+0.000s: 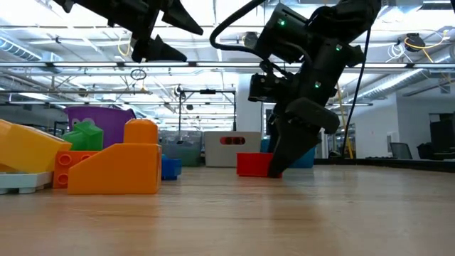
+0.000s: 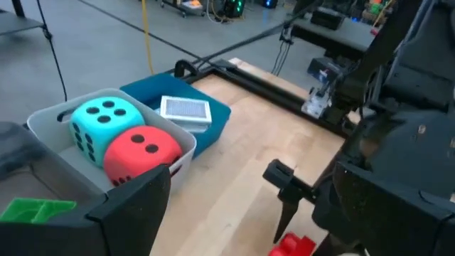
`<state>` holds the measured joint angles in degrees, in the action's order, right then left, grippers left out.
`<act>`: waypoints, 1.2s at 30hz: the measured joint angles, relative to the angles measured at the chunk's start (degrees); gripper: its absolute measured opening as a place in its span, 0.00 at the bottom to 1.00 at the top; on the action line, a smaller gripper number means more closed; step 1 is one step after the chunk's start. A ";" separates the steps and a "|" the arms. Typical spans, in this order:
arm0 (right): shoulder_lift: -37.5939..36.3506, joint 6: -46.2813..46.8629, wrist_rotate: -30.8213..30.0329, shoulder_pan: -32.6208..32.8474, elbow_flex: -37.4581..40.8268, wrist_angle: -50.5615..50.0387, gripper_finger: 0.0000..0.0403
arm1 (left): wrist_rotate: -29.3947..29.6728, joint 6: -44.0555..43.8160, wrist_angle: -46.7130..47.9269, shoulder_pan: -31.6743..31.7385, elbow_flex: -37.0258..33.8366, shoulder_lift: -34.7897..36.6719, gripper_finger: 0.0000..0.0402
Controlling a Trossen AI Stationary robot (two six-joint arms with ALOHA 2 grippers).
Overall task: Pick & Place Toys
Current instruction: Put the red game piece into the black bin
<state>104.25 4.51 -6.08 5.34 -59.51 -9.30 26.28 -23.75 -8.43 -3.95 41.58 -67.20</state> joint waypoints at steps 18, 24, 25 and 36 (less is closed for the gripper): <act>-8.45 -5.21 -0.05 -0.02 -0.11 -1.89 0.36 | -4.91 -2.80 -6.57 0.02 0.00 -9.69 0.99; -16.12 -5.37 0.25 0.02 1.47 -5.13 0.34 | -17.36 -1.04 -14.09 -0.11 0.11 -14.53 0.99; -17.24 -5.41 0.25 0.02 2.26 -3.99 0.33 | -18.36 0.00 -14.72 -0.26 0.10 -15.14 0.99; -25.23 -6.78 1.94 0.35 14.54 20.05 0.34 | -18.86 6.99 -28.11 -1.42 0.75 -25.16 0.99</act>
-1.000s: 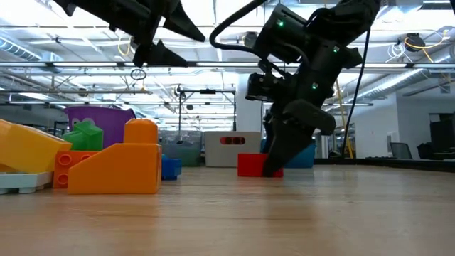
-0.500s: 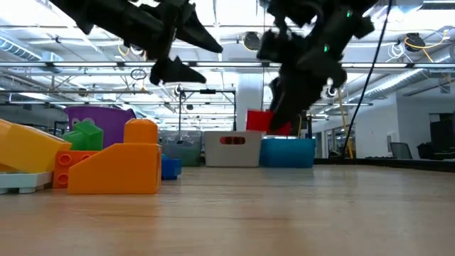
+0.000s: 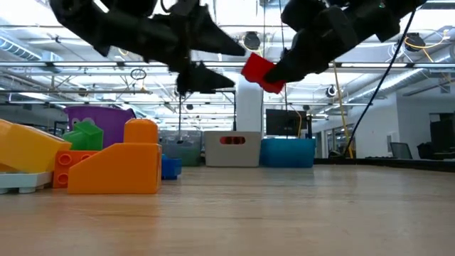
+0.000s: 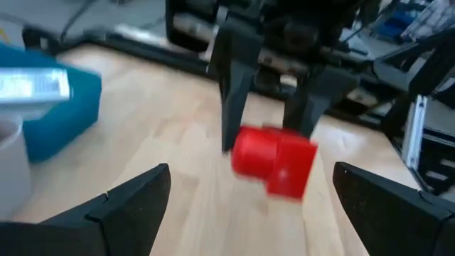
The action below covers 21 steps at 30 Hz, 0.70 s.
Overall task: Pick & Place Toys
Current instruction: Put the red game piece into the black bin
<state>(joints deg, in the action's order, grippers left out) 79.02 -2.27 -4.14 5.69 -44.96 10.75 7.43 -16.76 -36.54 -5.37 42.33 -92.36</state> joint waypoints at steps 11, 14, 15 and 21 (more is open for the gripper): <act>0.27 0.01 -0.04 0.02 -0.05 2.41 0.35 | 1.07 12.79 -2.50 -0.35 5.89 -6.50 0.99; 0.24 0.01 -0.07 0.02 -0.01 2.37 0.35 | 1.89 14.87 -1.71 -0.73 6.62 -7.07 0.98; 0.31 0.02 -0.09 0.02 -0.04 2.27 0.35 | 1.74 15.04 -1.94 -0.79 7.60 -7.73 0.97; 0.25 0.01 -0.22 0.02 -0.01 1.24 0.35 | 1.47 14.91 -1.30 -0.83 7.91 -7.43 0.79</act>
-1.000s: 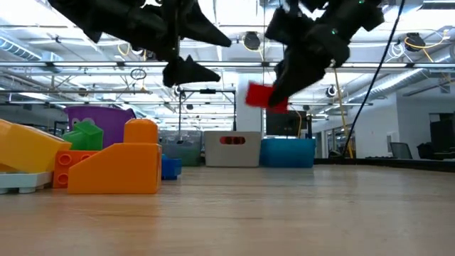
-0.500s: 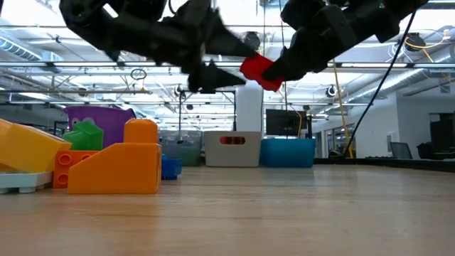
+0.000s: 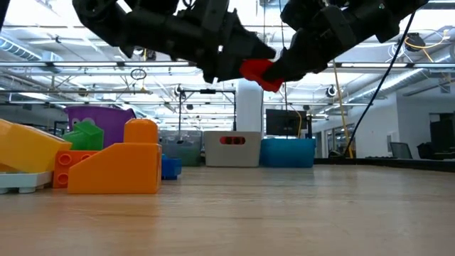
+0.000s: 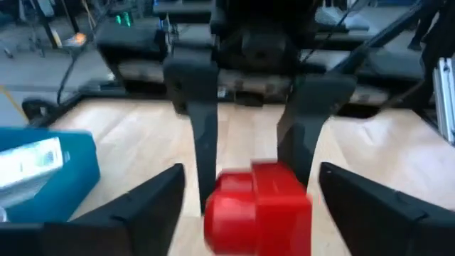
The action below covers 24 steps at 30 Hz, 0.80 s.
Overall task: Pick & Place Toys
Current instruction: Put the red game piece into the black bin
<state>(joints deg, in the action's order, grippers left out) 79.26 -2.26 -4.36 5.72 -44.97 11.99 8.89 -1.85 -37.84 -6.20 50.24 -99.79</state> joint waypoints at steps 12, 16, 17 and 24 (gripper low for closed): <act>0.09 -0.01 0.46 0.02 0.00 -0.33 0.36 | -0.33 -5.05 2.89 0.15 -0.03 0.31 0.43; -0.32 -0.66 -0.01 0.00 0.00 0.08 0.37 | 3.40 -6.44 3.17 -0.02 -0.03 1.50 0.43; -0.75 -0.70 -0.21 -0.04 -0.02 -0.12 0.38 | 4.74 -7.34 3.45 -0.06 -0.05 2.44 0.43; -6.14 -0.68 -1.77 0.09 0.26 -9.24 0.48 | 14.59 -7.43 15.75 -1.51 -0.10 15.20 0.44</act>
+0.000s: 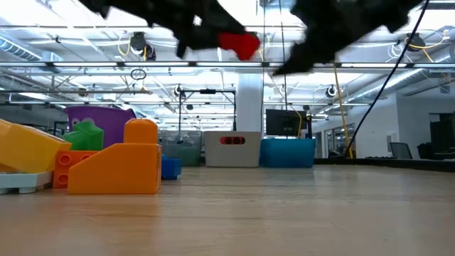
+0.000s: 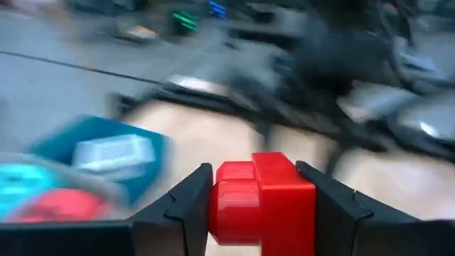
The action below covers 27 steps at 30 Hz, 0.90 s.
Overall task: Pick & Place Toys
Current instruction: Put the red game piece into the black bin
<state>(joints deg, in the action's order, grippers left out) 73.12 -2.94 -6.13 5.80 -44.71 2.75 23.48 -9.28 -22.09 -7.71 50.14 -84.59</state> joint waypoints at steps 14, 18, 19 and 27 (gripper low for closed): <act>-6.82 2.38 -1.29 -0.07 -0.23 -4.80 0.52 | 27.63 -14.38 27.37 11.99 0.01 6.33 0.44; -6.49 2.25 -1.31 -0.13 -0.22 -4.40 0.52 | 24.82 -18.01 28.44 18.63 -0.28 2.60 0.44; -6.49 2.20 -1.31 -0.13 -0.22 -4.39 0.53 | 23.38 -18.35 29.02 20.17 -0.29 1.76 0.45; -6.45 1.84 -1.31 -0.13 -0.22 -4.37 0.52 | 14.98 -18.07 26.41 27.85 -0.29 -3.37 0.56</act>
<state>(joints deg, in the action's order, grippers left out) 66.67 -1.10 -7.44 5.67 -44.93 -1.63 38.46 -27.35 4.31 20.14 49.85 -87.96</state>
